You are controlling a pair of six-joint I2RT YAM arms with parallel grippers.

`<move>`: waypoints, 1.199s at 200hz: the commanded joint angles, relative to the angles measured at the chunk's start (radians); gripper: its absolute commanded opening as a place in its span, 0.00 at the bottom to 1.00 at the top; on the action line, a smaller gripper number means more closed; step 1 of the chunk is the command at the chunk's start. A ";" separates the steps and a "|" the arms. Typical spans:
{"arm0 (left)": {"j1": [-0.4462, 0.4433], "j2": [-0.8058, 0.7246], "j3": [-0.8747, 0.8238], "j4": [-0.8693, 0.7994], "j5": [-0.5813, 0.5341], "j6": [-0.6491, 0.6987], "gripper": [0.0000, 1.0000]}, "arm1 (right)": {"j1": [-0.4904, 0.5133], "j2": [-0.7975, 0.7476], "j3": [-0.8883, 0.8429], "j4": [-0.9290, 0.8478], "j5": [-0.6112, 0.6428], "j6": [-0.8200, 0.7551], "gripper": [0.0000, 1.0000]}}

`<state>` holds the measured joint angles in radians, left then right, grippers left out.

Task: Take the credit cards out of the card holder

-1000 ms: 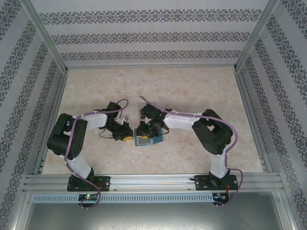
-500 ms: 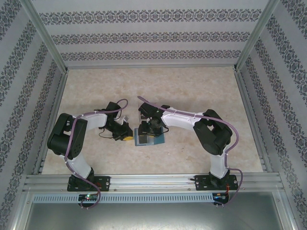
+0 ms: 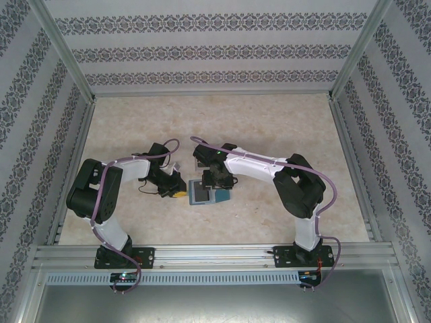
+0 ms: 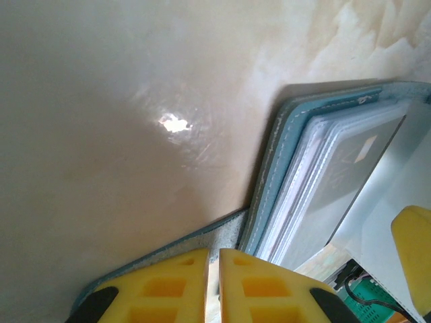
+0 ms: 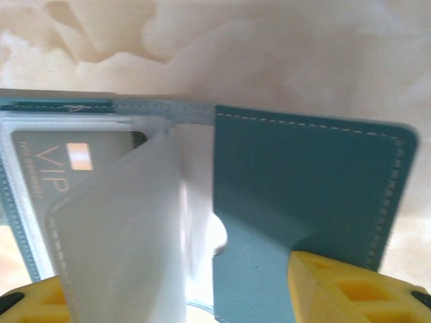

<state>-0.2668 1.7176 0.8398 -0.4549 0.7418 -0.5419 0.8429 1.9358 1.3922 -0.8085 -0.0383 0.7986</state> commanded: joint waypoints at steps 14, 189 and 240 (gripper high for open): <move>0.019 0.027 0.003 -0.011 -0.055 0.020 0.13 | 0.011 0.000 0.019 -0.084 0.083 -0.031 0.57; 0.013 -0.010 0.051 -0.059 -0.074 -0.004 0.11 | 0.010 0.030 -0.071 -0.066 0.085 -0.082 0.62; -0.028 -0.065 0.108 -0.103 -0.090 -0.032 0.11 | 0.010 -0.016 -0.082 -0.067 0.085 -0.078 0.62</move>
<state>-0.2733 1.7046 0.9001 -0.5034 0.6731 -0.5545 0.8425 1.9568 1.3315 -0.8516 0.0513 0.7219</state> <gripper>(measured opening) 0.108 0.618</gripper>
